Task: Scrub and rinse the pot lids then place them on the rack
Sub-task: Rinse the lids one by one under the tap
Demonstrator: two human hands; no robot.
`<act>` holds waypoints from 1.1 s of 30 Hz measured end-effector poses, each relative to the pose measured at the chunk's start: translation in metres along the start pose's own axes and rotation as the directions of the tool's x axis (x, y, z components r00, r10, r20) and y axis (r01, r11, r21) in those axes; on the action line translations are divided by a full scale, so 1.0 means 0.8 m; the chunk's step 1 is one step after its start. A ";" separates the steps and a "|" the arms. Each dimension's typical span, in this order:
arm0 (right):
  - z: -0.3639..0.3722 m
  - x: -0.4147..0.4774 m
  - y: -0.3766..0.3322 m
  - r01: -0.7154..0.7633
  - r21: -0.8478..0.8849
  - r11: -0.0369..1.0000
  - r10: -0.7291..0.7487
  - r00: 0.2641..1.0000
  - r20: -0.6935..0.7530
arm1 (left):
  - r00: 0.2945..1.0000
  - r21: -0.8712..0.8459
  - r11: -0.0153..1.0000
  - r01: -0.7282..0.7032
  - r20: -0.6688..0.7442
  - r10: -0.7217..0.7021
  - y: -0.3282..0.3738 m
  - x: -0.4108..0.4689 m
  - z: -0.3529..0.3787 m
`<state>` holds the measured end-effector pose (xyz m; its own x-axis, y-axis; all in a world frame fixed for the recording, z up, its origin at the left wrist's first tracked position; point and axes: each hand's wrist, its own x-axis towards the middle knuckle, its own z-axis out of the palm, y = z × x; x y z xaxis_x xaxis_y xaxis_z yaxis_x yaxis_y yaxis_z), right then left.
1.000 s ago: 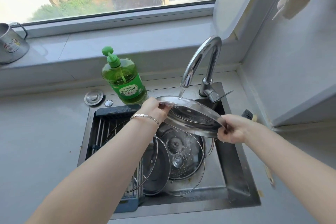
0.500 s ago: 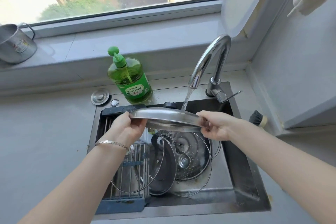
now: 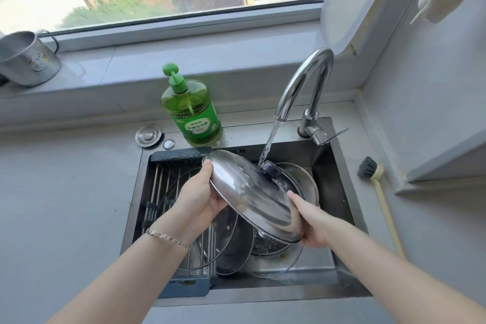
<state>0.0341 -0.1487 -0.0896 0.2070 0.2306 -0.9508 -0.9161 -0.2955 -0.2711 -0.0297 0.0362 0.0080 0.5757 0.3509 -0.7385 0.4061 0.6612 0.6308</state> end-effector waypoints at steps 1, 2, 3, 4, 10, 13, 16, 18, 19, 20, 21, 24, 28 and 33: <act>0.002 0.000 -0.002 0.045 -0.009 0.999 -0.046 0.999 -0.016 | 1.000 -0.023 1.000 -0.006 -0.027 0.005 0.003 0.001 -0.002; 0.006 0.001 -0.004 0.087 -0.009 0.996 -0.088 0.996 -0.023 | 0.998 -0.043 0.999 -0.013 -0.054 0.010 0.006 0.003 -0.006; 0.012 -0.002 -0.007 0.121 -0.009 0.993 -0.121 0.992 -0.019 | 0.996 -0.062 0.998 -0.024 -0.086 0.018 0.009 0.004 -0.010; 0.016 -0.001 -0.009 0.143 -0.018 0.989 -0.144 0.989 -0.015 | 0.992 -0.077 0.996 -0.034 -0.124 0.025 0.011 0.005 -0.014; 0.054 0.003 -0.015 0.309 -0.628 0.714 -0.501 0.853 -0.150 | 0.989 -0.066 0.996 -0.053 -0.142 0.043 0.020 -0.013 -0.019; 0.081 -0.017 -0.041 0.625 -0.599 0.501 -0.790 0.613 -0.022 | 0.988 -0.055 0.994 -0.094 -0.129 0.086 0.014 -0.021 -0.017; 0.106 -0.034 -0.059 0.622 -0.741 0.253 -0.835 0.527 0.158 | 0.977 0.020 0.989 -0.147 -0.156 0.148 0.005 -0.026 -0.013; 0.114 -0.034 -0.071 0.514 -0.822 0.243 -0.807 0.578 0.123 | 0.970 0.033 0.982 -0.186 -0.152 0.189 0.003 -0.027 -0.013; 0.117 -0.034 -0.078 0.489 -0.814 0.313 -0.761 0.642 0.093 | 0.968 0.033 0.979 -0.201 -0.148 0.204 0.003 -0.027 -0.015; 0.118 -0.033 -0.086 0.455 -0.792 0.407 -0.686 0.725 0.064 | 0.966 0.035 0.976 -0.214 -0.144 0.217 0.004 -0.026 -0.018; 0.119 -0.031 -0.094 0.411 -0.731 0.545 -0.586 0.810 0.020 | 0.962 0.040 0.972 -0.233 -0.134 0.237 0.004 -0.026 -0.020; 0.115 -0.038 -0.104 0.406 -0.501 0.764 -0.493 0.869 -0.047 | 0.944 0.081 0.949 -0.305 -0.106 0.313 0.002 -0.026 -0.023; 0.110 -0.036 -0.081 0.470 -0.865 0.176 -0.770 0.613 0.176 | 0.928 0.090 0.936 -0.340 -0.129 0.349 0.000 -0.020 -0.022; 0.079 -0.031 -0.056 0.467 -0.883 -0.052 -0.884 0.390 0.259 | 0.900 0.328 0.847 -0.418 0.025 0.435 -0.002 -0.013 0.002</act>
<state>0.0481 -0.0826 -0.0445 0.8015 0.5908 -0.0922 0.4478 -0.6953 -0.5621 -0.0352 0.0306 0.0146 0.7124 0.5868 -0.3849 0.3361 0.1962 0.9212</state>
